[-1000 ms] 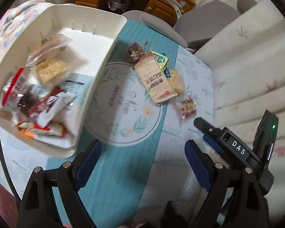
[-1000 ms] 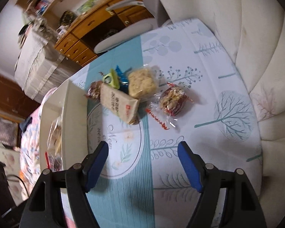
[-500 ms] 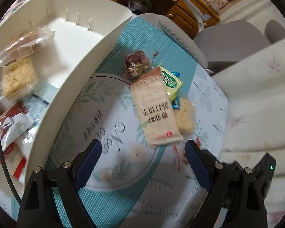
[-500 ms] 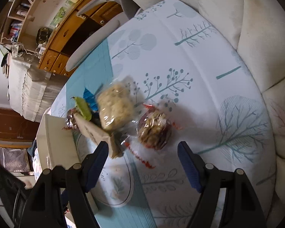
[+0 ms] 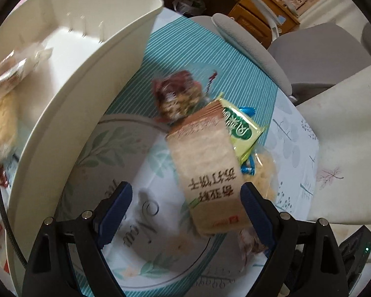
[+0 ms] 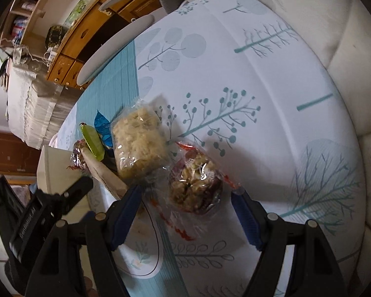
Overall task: Organize snacks
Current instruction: 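Grasp the beige cracker pack with the left tool while the right tool grasps the clear nut bag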
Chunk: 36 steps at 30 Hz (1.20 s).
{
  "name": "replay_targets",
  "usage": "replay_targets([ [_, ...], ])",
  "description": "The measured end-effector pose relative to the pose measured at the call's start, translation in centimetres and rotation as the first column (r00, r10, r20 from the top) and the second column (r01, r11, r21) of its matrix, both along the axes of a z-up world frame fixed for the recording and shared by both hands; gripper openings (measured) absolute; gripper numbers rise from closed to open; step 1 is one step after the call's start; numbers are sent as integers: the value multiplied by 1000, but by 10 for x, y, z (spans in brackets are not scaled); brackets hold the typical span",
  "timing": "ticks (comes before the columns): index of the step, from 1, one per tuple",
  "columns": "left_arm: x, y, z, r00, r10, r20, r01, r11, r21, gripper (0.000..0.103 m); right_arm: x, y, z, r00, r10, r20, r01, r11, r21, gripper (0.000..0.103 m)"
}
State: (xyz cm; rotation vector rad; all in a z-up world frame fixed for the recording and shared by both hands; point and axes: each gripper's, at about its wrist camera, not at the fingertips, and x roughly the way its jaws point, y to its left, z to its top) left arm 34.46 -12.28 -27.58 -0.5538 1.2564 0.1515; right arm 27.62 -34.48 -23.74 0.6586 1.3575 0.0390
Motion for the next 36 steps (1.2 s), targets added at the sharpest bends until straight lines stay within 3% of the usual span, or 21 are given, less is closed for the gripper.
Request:
replay_targets([
  [8,16,-9,-5,1000,-24,0,24,998,65,88,8,10,1,998,60,18,-58,995,-77,75],
  [15,26,-16,-11,998,-44,-40,47,993,105,88,12,13,3,993,113,23,-107,981,-163,59],
  [20,28,-22,-18,996,-55,-73,65,986,155,87,12,10,3,992,124,27,-119,981,-152,57],
  [24,27,-24,-22,994,-63,-94,78,983,169,73,11,7,3,991,136,23,-131,981,-146,55],
  [32,13,-20,-21,992,-58,-109,75,985,155,65,3,5,4,989,146,5,-144,978,-148,55],
  [36,-2,-14,-18,993,-32,-112,46,992,119,55,-2,4,4,989,147,-12,-147,978,-150,54],
])
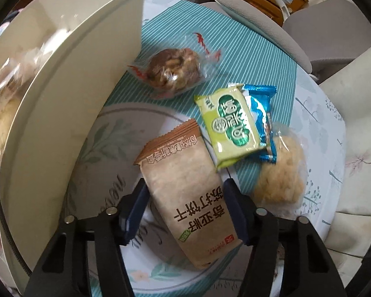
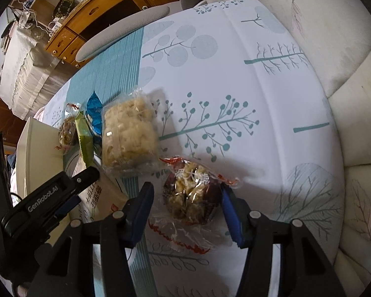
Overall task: Organize snacks
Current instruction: 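Grasp the beige cracker pack with the left tool while the right tool grasps the clear nut bag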
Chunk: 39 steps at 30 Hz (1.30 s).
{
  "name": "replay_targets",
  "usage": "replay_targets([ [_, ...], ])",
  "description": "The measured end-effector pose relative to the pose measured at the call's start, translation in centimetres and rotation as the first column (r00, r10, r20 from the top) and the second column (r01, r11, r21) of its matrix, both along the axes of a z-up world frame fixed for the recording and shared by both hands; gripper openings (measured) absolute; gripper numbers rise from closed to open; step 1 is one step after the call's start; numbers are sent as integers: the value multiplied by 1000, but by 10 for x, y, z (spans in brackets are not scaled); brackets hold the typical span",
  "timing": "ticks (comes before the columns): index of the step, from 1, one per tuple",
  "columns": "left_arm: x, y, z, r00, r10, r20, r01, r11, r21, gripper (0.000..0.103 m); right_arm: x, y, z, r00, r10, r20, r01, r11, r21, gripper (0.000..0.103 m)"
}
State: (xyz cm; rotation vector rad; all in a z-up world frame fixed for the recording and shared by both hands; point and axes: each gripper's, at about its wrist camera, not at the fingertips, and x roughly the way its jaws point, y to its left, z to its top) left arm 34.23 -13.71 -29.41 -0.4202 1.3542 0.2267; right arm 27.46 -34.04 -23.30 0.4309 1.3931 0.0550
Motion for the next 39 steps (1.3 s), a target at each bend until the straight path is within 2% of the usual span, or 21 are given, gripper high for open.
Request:
replay_targets([
  [4,-11,5,5,1000,26,3,-26,999,-29,35,-6,0,1,1000,2,-30,-2,1000,-2,54],
  [5,-13,8,6,1000,26,-1,-26,999,-39,33,-7,0,1,999,2,-38,-2,1000,0,54],
  [8,-17,16,9,999,35,-22,-36,997,-65,22,-15,2,1,998,2,-65,-1,1000,4,53],
  [10,-21,20,8,998,31,-56,-34,998,-60,10,-21,4,2,997,4,-81,-3,1000,6,53],
  [20,-50,42,12,996,52,-68,-61,988,-139,10,-44,10,11,995,17,-101,-14,1000,27,53],
  [21,-56,48,15,996,55,-63,-64,987,-149,11,-46,11,12,995,23,-98,-20,999,27,53],
  [24,-58,53,15,994,66,-88,-80,985,-155,24,-50,17,15,995,35,-98,-32,999,28,53],
  [26,-52,49,11,991,73,-114,-89,985,-149,26,-53,17,16,994,46,-99,-43,999,29,53],
  [31,-43,50,4,979,114,-167,-139,980,-145,51,-65,21,23,989,133,-65,-136,990,-35,53],
  [39,-27,51,-4,963,173,-207,-197,975,-102,68,-74,22,25,969,247,-27,-248,965,-84,53],
])
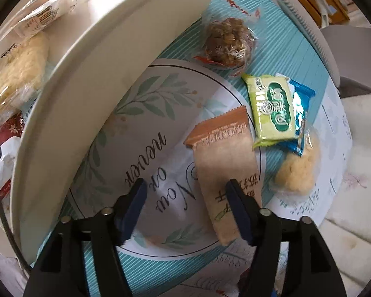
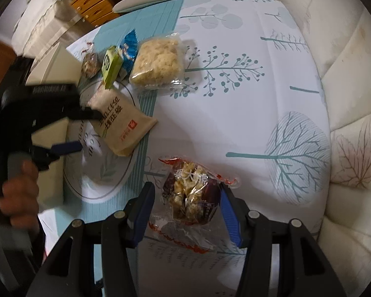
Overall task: Organize snacks
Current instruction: 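Grasp the beige cracker pack with the left tool while the right tool grasps the clear nut bag, then lift the cracker pack with the left tool and carry it toward the tray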
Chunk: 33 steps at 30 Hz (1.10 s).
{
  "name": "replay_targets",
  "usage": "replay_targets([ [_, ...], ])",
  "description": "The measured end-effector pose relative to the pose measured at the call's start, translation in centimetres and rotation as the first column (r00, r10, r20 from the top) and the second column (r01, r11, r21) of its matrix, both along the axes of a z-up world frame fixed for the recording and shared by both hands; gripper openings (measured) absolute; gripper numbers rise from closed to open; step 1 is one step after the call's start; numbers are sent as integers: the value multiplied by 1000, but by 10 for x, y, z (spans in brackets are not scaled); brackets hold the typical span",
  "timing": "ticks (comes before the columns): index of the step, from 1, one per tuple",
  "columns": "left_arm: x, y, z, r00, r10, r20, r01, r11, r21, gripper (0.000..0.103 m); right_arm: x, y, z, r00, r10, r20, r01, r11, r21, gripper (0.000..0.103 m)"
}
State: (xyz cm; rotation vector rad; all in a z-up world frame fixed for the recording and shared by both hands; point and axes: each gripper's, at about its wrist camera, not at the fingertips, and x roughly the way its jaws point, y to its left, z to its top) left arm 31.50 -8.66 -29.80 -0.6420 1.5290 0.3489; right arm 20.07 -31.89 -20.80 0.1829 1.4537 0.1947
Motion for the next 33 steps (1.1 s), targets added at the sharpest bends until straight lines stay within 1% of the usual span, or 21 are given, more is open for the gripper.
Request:
replay_targets([
  [4,9,-1,1,1000,9,10,-9,1000,18,70,-4,4,-1,998,55,17,-55,998,-20,53],
  [7,16,-4,0,1000,2,11,-2,999,35,75,-7,7,0,995,94,30,-93,995,-30,53],
  [11,29,-17,3,1000,-21,7,20,997,71,76,-11,12,1,991,126,38,-124,991,-41,53],
  [14,39,-26,4,999,-44,-9,45,995,94,79,-13,13,0,990,137,36,-135,990,-41,53],
  [17,51,-37,-1,997,-74,-38,77,993,87,79,-16,9,0,990,135,34,-134,990,-37,53],
  [19,56,-44,-1,996,-80,-32,83,991,109,79,-17,6,2,990,133,36,-132,991,-36,53],
  [24,58,-50,0,997,-75,-24,77,989,126,79,-14,-5,4,992,119,44,-117,992,-37,53],
  [26,51,-54,0,997,-78,-27,81,987,139,77,-14,-7,4,993,114,43,-113,993,-36,53],
  [28,38,-63,0,996,-85,-33,89,983,160,70,-16,-10,5,993,111,41,-109,993,-35,53],
  [31,31,-66,3,996,-83,-29,87,980,181,62,-16,-13,6,994,106,40,-104,994,-32,53],
  [33,28,-66,4,996,-86,-22,88,980,177,62,-15,-12,7,994,102,40,-101,994,-30,53],
])
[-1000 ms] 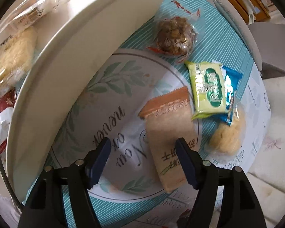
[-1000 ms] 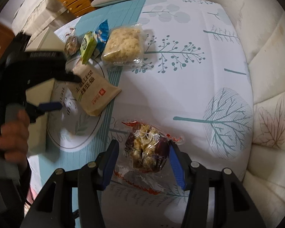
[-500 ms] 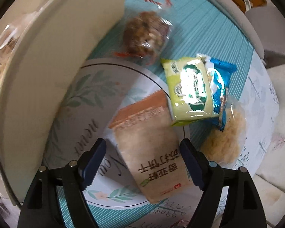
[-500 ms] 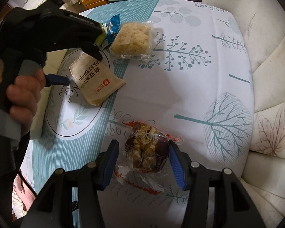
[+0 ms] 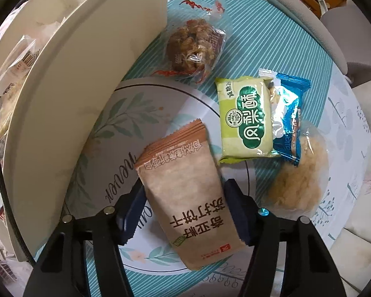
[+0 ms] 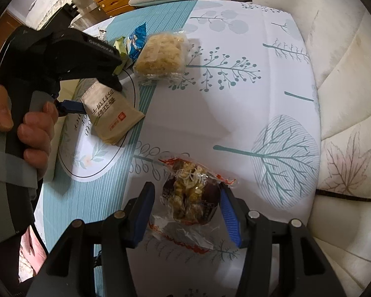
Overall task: Organize snacks
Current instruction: 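Lift the cracker pack with the left tool and carry it toward the tray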
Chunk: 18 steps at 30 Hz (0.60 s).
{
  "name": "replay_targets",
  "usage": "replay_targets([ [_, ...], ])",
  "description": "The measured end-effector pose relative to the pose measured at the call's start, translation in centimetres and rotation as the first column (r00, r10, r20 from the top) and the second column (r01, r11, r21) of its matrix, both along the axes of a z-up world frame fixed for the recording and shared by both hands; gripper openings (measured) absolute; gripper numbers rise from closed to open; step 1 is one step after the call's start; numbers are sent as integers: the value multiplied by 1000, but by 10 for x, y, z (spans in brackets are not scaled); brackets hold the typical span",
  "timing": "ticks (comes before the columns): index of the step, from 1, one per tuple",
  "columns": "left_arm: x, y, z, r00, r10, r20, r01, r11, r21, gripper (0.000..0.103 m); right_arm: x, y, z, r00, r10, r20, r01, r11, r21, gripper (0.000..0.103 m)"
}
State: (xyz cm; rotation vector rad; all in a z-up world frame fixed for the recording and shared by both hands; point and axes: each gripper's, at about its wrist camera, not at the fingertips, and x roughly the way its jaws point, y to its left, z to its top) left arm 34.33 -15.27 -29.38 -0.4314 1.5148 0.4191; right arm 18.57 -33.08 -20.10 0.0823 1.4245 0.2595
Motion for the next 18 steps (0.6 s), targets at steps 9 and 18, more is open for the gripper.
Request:
replay_targets([
  [9,-27,-4,0,995,-68,-79,59,992,-108,60,1,0,11,1000,-25,-10,25,1000,15,53],
  [18,-77,-15,8,967,-190,-169,162,972,-169,59,-11,-4,25,997,-75,-12,75,996,42,53],
])
